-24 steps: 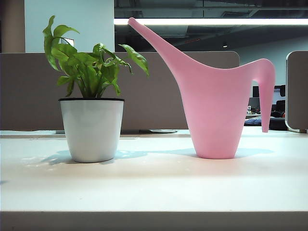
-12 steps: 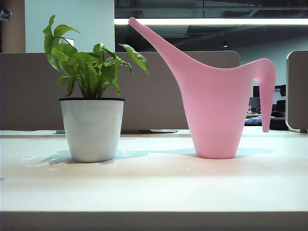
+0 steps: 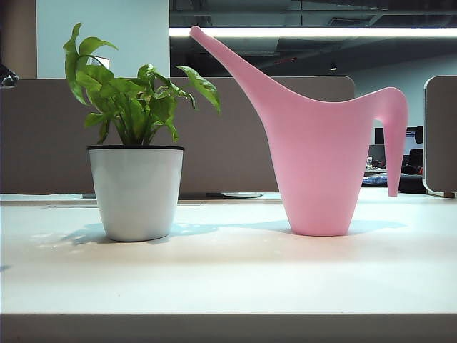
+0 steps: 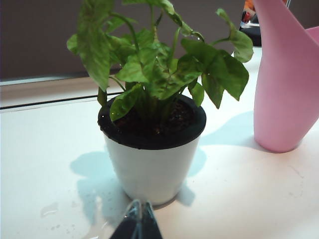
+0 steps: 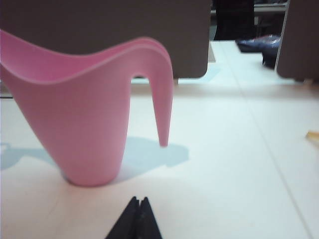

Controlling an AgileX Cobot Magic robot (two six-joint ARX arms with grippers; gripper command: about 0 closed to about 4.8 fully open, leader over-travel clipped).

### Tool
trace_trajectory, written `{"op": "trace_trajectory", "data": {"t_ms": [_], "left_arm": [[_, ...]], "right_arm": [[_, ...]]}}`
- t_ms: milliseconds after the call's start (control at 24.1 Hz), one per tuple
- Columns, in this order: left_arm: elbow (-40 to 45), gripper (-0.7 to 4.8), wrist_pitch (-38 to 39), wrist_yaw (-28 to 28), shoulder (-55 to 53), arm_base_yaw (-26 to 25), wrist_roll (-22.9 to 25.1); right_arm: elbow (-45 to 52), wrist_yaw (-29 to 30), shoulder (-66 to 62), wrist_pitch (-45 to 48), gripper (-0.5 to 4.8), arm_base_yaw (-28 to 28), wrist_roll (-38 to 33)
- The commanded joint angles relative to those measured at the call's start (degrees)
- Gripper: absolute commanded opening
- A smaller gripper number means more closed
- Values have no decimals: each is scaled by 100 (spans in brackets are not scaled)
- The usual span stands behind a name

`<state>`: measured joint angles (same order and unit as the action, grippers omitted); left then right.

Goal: Pick up the watering can from the table, water the potted plant, and put the can back.

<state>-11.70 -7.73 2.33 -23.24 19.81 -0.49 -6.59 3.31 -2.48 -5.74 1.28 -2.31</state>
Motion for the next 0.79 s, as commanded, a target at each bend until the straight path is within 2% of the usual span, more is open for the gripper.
{"op": "trace_trajectory", "data": {"t_ms": [42,291,374,499,706,789], "left_arm": [[184,-6,-175,24,146,-11,-63],[669,-6,105,-129,1165,-13,-105],[776,-6,627,-372,1731,-13,-107],[778,-6,957,-516,2262,-13,-105],[793,-6,1449,-1161,2308,-13,-116],[789,-6,1543,-1178,2308,-15,-144]], "right_arm": [[201,68,-4,138,-5,7,-153],[345,2,33,407,-5,7,225],[638,2,164,562,-5,7,243],[654,-52,256,330,-5,7,350],[651,282,256,426,-1,2,323],[651,289,256,321,0,2,317]]}}
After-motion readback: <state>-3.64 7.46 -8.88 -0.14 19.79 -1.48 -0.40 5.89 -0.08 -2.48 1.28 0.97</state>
